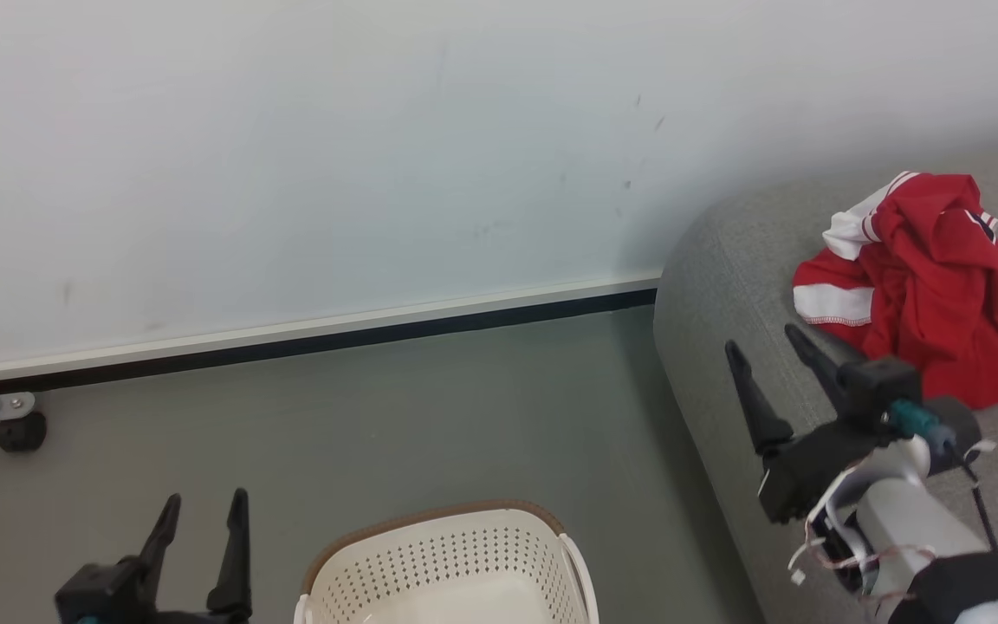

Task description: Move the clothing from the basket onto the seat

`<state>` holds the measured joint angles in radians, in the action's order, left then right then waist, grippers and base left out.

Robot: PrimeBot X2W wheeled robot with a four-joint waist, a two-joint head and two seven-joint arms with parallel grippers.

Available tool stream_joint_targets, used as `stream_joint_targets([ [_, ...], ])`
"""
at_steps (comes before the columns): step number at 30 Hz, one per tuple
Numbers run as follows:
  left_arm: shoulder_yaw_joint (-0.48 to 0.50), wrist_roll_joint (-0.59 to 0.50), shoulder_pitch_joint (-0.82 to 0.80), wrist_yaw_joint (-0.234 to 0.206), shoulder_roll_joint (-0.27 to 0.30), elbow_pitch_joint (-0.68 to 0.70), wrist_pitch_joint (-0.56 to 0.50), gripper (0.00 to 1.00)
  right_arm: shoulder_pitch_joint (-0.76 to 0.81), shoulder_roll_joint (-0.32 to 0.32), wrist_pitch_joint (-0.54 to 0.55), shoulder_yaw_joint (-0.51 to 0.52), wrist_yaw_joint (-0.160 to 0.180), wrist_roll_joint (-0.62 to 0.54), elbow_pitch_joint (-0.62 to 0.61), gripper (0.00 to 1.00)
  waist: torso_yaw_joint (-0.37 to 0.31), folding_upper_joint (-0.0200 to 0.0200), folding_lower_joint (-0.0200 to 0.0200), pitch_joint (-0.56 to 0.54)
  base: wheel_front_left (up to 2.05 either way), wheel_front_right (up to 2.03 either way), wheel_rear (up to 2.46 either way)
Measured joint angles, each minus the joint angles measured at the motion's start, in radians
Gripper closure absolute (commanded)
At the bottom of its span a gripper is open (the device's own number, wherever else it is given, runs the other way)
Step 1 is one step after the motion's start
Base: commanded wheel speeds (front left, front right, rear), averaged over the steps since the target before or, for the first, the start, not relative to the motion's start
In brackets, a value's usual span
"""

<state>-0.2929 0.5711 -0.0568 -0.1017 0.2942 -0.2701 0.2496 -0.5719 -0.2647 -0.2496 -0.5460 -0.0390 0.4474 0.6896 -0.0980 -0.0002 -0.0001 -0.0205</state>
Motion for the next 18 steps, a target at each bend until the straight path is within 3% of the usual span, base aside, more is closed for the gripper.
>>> stream_joint_targets([
  [11, 0.089, -0.011, 0.142, -0.013, 0.007, 0.123, 0.000, 0.00, 0.246, -0.005, -0.002, 0.013, 0.110, -0.038, -0.279, 0.00, 0.006, 0.0001, 0.0000, -0.017, 0.00, 0.00, 0.00],
  [18, 0.125, -0.035, 0.213, -0.014, -0.010, 0.205, 0.000, 0.00, 0.395, -0.009, -0.004, 0.050, 0.146, -0.065, -0.437, 0.00, 0.002, 0.0002, 0.0001, -0.015, 0.00, 0.00, 0.00],
])
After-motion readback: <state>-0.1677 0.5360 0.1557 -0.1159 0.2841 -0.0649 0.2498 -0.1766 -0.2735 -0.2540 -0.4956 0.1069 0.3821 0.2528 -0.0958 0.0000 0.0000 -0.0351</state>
